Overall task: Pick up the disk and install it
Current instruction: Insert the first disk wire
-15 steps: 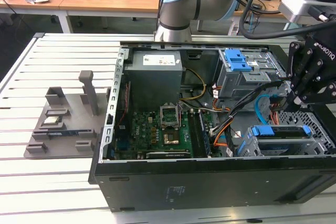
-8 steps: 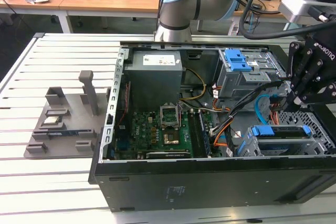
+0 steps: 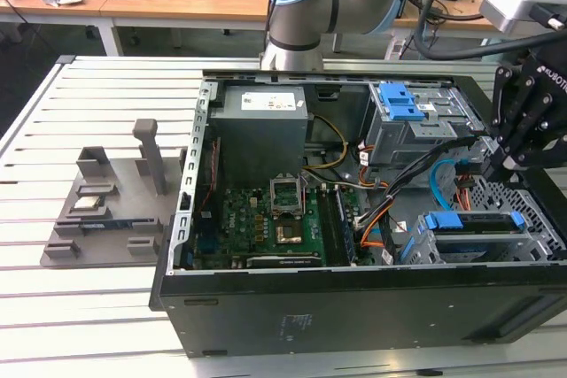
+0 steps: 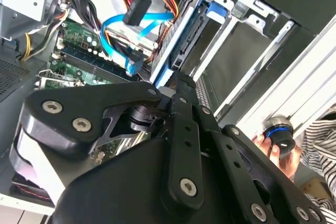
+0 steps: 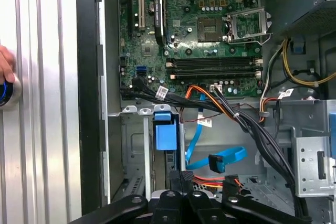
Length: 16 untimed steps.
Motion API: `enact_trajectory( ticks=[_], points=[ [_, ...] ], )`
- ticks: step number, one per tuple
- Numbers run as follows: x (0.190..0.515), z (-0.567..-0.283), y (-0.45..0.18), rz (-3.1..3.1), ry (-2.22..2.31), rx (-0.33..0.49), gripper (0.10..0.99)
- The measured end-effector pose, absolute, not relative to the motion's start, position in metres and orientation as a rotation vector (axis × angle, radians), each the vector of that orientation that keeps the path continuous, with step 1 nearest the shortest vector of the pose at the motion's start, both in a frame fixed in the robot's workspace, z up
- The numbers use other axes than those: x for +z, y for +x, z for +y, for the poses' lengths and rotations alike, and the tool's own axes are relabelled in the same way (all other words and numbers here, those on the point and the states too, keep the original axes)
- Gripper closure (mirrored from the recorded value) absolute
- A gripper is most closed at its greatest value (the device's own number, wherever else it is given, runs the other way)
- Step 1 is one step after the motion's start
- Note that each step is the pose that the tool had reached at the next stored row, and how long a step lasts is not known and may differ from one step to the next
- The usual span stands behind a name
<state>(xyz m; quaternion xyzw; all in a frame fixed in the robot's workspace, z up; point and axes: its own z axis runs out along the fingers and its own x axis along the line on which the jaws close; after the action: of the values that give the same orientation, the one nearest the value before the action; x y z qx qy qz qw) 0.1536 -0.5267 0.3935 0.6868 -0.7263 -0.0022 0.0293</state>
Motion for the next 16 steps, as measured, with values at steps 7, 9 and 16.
enact_trajectory(
  ticks=[7, 9, 16],
  points=[
    [0.393, -0.518, 0.162, -2.239, 2.117, -0.005, 0.98],
    [0.393, -0.513, 0.165, -2.239, 2.117, -0.004, 0.98],
    [0.394, -0.495, 0.175, -2.238, 2.116, -0.001, 0.98]
  ],
)
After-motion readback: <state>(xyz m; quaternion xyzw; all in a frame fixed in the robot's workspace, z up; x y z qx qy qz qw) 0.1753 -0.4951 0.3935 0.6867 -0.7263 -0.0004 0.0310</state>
